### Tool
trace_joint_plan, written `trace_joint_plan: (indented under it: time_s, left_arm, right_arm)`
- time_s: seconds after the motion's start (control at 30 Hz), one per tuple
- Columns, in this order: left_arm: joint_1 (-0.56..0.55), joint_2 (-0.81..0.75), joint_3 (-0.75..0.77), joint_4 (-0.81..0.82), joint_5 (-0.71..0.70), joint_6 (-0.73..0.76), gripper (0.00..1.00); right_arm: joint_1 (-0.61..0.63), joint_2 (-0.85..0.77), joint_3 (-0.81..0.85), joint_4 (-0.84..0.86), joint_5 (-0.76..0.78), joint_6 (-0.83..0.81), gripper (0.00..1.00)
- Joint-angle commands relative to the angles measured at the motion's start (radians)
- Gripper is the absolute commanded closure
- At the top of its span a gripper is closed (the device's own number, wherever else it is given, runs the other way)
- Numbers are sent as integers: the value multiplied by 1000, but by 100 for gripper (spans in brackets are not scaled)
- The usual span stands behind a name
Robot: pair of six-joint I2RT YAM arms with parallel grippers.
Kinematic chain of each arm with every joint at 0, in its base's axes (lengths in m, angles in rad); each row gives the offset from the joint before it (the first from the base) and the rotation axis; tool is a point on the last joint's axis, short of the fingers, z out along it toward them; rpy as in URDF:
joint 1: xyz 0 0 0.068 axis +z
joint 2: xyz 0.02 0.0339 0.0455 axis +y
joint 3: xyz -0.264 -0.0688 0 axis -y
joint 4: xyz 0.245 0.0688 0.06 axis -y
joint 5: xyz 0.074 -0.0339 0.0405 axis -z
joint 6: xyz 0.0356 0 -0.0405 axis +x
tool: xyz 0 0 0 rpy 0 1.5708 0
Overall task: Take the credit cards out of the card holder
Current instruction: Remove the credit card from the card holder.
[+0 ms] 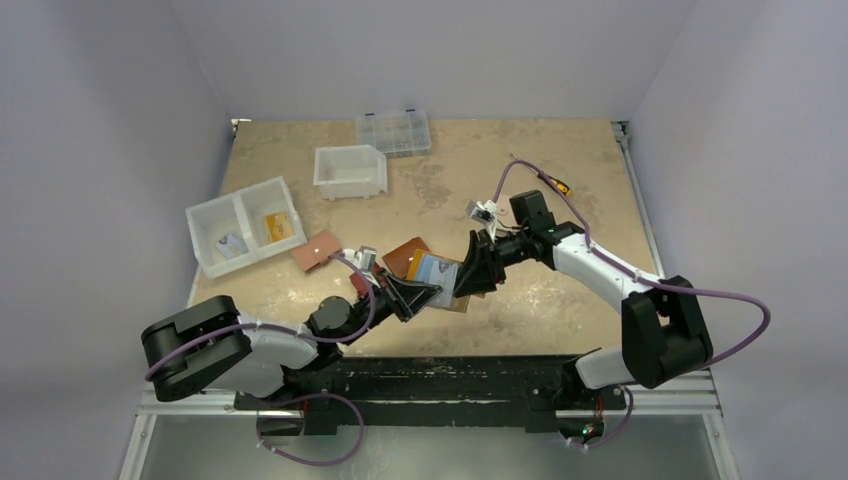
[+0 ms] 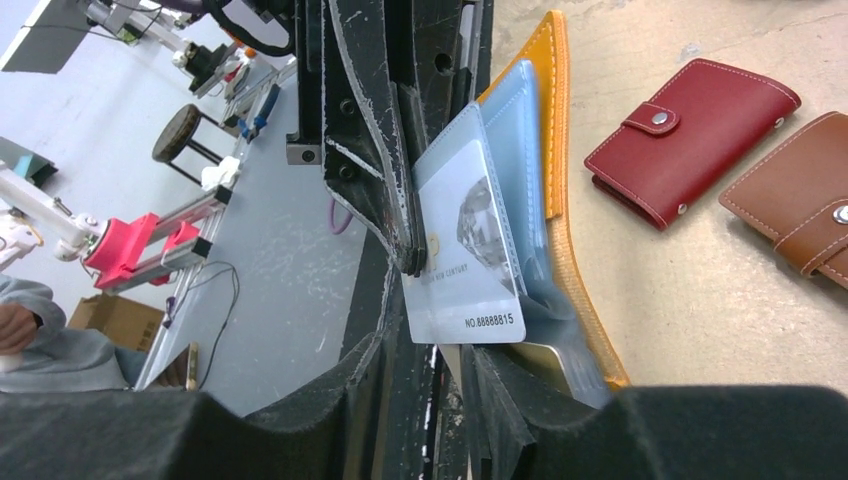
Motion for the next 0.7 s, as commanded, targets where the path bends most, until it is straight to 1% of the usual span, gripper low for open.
trace_joint_plan:
  time_s: [0.0, 0.13, 0.27, 0.4, 0.57, 0.6, 0.67]
  left_arm:
    - [-19, 30, 45, 84, 20, 26, 100]
    - [-30, 41, 53, 86, 10, 36, 100]
    - [-48, 45, 79, 34, -14, 57, 100]
    - [-76, 47, 116, -61, -58, 89, 100]
    - [-91, 46, 130, -108, -99, 98, 100]
    - [-91, 46, 127, -112, -104, 98, 100]
    - [-91, 43, 124, -115, -110, 91, 100]
  right_arm:
    - [1, -4, 1, 104, -39, 89, 59]
    - [-3, 2, -15, 174, -25, 179, 58]
    - [-7, 11, -18, 204, -17, 229, 62]
    - [-9, 16, -24, 225, -20, 258, 68]
    - [-17, 27, -24, 237, -27, 276, 82]
    - [-17, 28, -24, 237, -29, 277, 86]
    - [-20, 32, -23, 237, -33, 277, 98]
